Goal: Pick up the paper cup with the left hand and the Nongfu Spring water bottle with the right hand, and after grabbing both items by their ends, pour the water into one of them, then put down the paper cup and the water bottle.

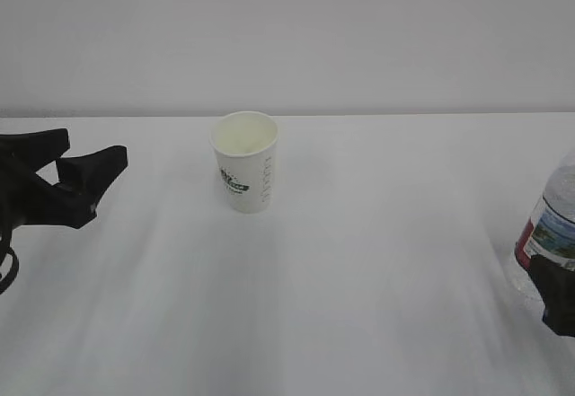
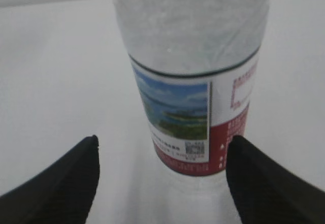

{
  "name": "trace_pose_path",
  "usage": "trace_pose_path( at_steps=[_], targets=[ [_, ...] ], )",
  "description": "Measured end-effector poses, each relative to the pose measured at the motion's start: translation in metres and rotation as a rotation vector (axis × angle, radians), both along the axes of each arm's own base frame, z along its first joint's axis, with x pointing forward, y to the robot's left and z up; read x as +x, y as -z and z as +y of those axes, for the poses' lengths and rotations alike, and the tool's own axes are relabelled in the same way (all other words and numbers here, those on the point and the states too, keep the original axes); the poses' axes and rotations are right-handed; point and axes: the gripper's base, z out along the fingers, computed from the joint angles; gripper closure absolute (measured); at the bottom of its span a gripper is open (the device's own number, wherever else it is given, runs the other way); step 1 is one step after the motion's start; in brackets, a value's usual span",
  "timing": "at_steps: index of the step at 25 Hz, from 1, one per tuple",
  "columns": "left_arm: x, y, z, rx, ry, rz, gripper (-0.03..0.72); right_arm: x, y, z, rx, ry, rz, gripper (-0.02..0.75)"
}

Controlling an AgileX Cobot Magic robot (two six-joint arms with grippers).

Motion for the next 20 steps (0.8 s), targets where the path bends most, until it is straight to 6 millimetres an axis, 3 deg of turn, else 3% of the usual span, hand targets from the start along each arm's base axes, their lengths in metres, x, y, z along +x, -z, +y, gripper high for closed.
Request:
trace_pose_path(
  at_steps=[5,20],
  targets=[
    [0.002,0.008,-0.002,0.0,0.017,0.016,0.109,-0.001,0.011,0.0,-0.005,0.002,0.065,0.15],
    [0.006,0.041,-0.018,-0.007,0.166,0.061,0.109,0.004,0.01,-0.011,-0.004,0.133,0.046,0.151]
  ],
)
